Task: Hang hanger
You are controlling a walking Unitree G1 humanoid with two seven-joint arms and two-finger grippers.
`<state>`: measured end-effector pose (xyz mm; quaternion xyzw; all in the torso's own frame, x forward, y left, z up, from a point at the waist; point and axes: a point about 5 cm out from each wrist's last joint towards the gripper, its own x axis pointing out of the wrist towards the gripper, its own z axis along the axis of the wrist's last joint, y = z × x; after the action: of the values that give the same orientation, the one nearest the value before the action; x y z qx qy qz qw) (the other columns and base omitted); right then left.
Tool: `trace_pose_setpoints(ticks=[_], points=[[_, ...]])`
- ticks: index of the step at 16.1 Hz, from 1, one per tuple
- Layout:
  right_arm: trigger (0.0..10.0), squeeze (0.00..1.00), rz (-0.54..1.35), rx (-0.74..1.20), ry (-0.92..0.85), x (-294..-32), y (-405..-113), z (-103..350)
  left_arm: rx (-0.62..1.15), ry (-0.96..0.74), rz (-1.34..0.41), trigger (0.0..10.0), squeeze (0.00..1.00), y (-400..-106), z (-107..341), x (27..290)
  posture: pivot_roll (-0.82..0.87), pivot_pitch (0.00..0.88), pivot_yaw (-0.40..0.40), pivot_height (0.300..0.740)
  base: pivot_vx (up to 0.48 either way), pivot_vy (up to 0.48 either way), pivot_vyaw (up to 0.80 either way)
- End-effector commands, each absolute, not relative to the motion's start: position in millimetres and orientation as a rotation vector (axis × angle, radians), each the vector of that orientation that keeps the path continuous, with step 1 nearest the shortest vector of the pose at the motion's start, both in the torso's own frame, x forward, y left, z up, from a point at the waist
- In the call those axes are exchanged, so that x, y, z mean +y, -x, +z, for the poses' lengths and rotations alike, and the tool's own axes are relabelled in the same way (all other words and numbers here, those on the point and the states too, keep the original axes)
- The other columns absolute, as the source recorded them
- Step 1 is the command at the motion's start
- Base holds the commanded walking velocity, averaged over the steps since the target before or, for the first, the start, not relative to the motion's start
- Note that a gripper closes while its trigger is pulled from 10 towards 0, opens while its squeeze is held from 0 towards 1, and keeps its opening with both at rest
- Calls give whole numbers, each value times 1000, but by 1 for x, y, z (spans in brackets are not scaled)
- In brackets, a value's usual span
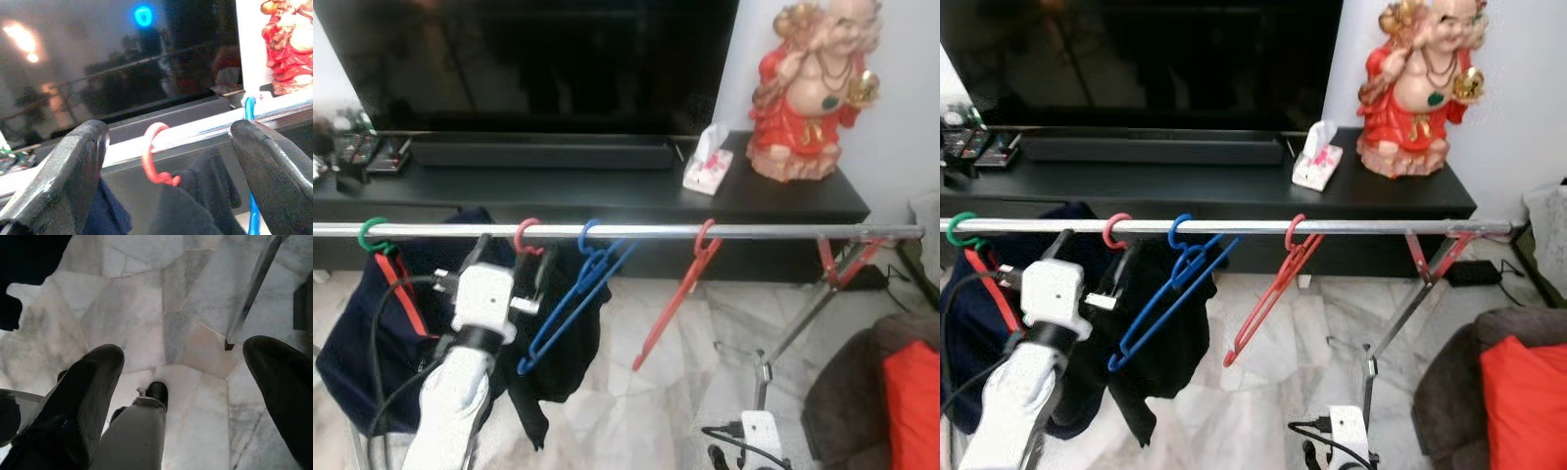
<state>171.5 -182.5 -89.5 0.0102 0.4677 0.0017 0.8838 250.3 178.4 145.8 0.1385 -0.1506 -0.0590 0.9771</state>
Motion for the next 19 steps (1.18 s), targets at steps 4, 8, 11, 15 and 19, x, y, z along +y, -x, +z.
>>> trace_pose_setpoints(ticks=[4, 8, 11, 15, 19], points=[[10000, 0, 25, 982, -10, -181, -170, -90, -18, -378, -203, 10000, 0, -232, 103, 194, -46, 0, -26, 740, 0, 0, 0], [10000, 0, 34, 983, -3, -181, -170, -90, 95, -295, -85, 10000, 0, -247, 96, 218, -52, 0, -27, 740, 0, 0, 0], [10000, 0, 31, 981, -4, -181, -171, -90, 148, -182, -10, 10000, 0, -266, 102, 237, -54, 0, -31, 740, 0, 0, 0], [10000, 0, 35, 979, -5, -181, -172, -89, 271, -127, -130, 10000, 0, -287, 92, 239, -57, 0, -34, 740, 0, 0, 0], [10000, 0, 31, 976, -9, -181, -172, -89, 296, -109, -206, 10000, 0, -295, 95, 243, -64, 0, -32, 740, 0, 0, 0]])
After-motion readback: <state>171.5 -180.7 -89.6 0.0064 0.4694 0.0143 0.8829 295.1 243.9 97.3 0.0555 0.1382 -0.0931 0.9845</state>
